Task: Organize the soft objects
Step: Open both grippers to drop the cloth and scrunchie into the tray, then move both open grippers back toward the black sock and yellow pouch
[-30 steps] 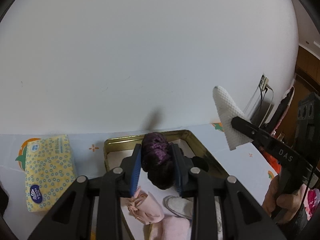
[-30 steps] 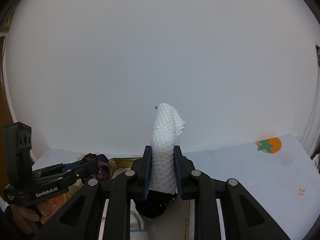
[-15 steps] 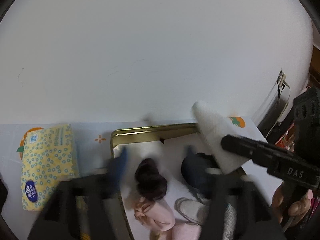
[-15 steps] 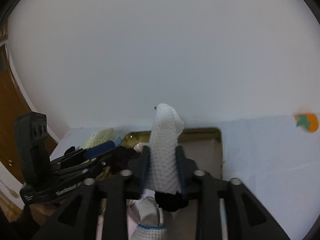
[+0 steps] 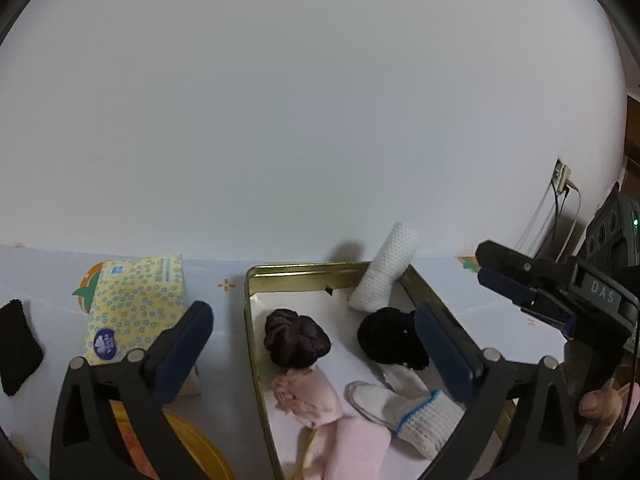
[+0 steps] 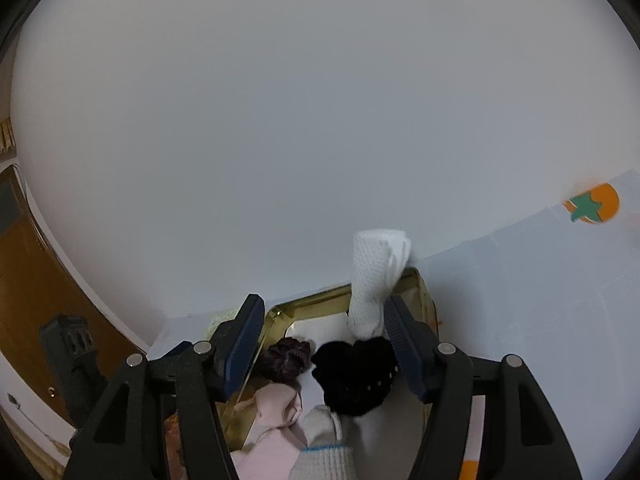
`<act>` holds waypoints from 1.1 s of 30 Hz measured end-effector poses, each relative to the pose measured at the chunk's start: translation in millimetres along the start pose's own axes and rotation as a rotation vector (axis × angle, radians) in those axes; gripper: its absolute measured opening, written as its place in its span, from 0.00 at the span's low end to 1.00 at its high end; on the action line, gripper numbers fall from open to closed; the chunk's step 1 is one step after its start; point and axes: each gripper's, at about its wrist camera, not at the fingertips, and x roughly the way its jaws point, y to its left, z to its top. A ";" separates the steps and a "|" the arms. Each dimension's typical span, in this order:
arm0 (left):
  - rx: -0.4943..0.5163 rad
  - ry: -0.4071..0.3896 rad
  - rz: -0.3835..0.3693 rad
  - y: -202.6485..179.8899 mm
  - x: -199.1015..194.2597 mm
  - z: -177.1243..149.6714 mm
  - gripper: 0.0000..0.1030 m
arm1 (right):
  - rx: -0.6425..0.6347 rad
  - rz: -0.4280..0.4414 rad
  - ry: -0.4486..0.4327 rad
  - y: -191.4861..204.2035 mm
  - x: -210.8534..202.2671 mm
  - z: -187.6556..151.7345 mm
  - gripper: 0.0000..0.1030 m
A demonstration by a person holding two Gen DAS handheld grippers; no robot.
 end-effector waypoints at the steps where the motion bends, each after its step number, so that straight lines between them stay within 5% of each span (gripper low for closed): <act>1: 0.007 -0.010 0.004 0.5 -2.9 0.2 0.99 | 0.000 -0.007 -0.008 1.1 -4.0 -3.3 0.63; 11: 0.119 -0.126 0.069 -14.9 -32.6 -30.5 0.99 | -0.033 -0.175 -0.239 14.5 -59.5 -33.3 0.64; 17: 0.173 -0.175 0.076 -14.1 -51.8 -47.2 0.99 | -0.071 -0.271 -0.390 31.0 -82.7 -55.3 0.79; 33: 0.207 -0.173 0.084 -7.5 -70.4 -68.0 0.99 | -0.037 -0.338 -0.394 47.1 -80.8 -85.2 0.79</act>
